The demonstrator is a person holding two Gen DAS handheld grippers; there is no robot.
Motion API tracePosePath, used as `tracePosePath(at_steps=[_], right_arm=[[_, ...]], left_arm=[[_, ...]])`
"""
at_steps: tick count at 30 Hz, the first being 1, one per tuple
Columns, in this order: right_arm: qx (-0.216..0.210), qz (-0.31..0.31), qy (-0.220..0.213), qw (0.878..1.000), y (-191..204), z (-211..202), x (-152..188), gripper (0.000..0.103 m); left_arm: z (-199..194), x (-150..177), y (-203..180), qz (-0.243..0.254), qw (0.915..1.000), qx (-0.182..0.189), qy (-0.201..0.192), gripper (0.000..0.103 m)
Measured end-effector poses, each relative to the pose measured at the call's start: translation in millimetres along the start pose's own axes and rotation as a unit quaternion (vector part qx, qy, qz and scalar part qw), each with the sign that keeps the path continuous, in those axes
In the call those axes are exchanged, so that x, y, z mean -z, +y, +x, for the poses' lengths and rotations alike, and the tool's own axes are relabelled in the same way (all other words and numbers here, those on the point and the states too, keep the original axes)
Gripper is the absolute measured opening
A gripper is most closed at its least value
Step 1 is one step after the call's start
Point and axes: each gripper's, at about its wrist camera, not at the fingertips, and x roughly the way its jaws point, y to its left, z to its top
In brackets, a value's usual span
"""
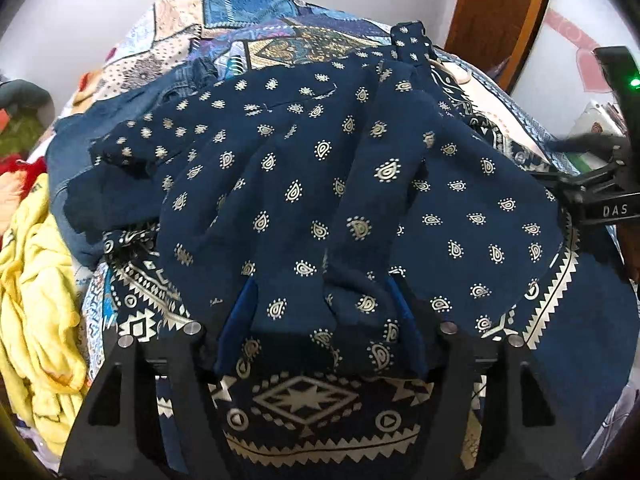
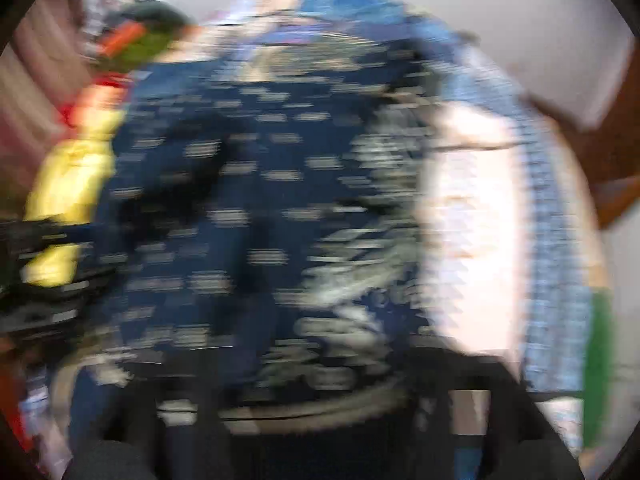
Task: Fold large clothes
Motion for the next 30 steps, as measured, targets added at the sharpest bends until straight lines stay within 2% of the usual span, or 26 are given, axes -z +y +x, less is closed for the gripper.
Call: tracePosePath(at_steps=[2, 9, 12, 15, 19, 24, 30], right_arm=[[0.023, -0.024, 0.004, 0.999, -1.7, 2.4, 7.2, 0.103], [-0.049, 0.029, 0.012, 0.998, -34.9, -13.0, 19.0, 0.103], [-0.074, 0.045, -0.001, 0.996, -39.6, -24.9, 11.6, 0.103], [-0.095, 0.061, -0.028, 0.993, -45.5, -38.2, -1.8, 0.103], [-0.119, 0.071, -0.059, 0.989, -47.7, -50.6, -18.7, 0.103], [-0.127, 0.074, -0.074, 0.986, -48.4, -42.2, -45.9, 0.103], [-0.133, 0.087, -0.059, 0.986, -51.0, -5.8, -69.1, 0.103]], left_arm=[[-1.7, 3.8, -0.5, -0.009, 0.9999, -0.007, -0.004, 0.068], [-26.5, 3.0, 11.9, -0.027, 0.9995, 0.003, -0.014, 0.069], [-52.2, -2.0, 35.5, -0.059, 0.9974, 0.004, -0.042, 0.073], [-72.7, -7.3, 63.7, -0.086, 0.9936, -0.022, -0.069, 0.083], [-84.0, -13.5, 104.9, -0.122, 0.9883, -0.045, -0.080, 0.084], [-72.3, -20.5, 158.6, -0.183, 0.9792, -0.047, -0.075, 0.084], [-29.3, -27.3, 202.2, -0.240, 0.9694, -0.003, -0.052, 0.084]])
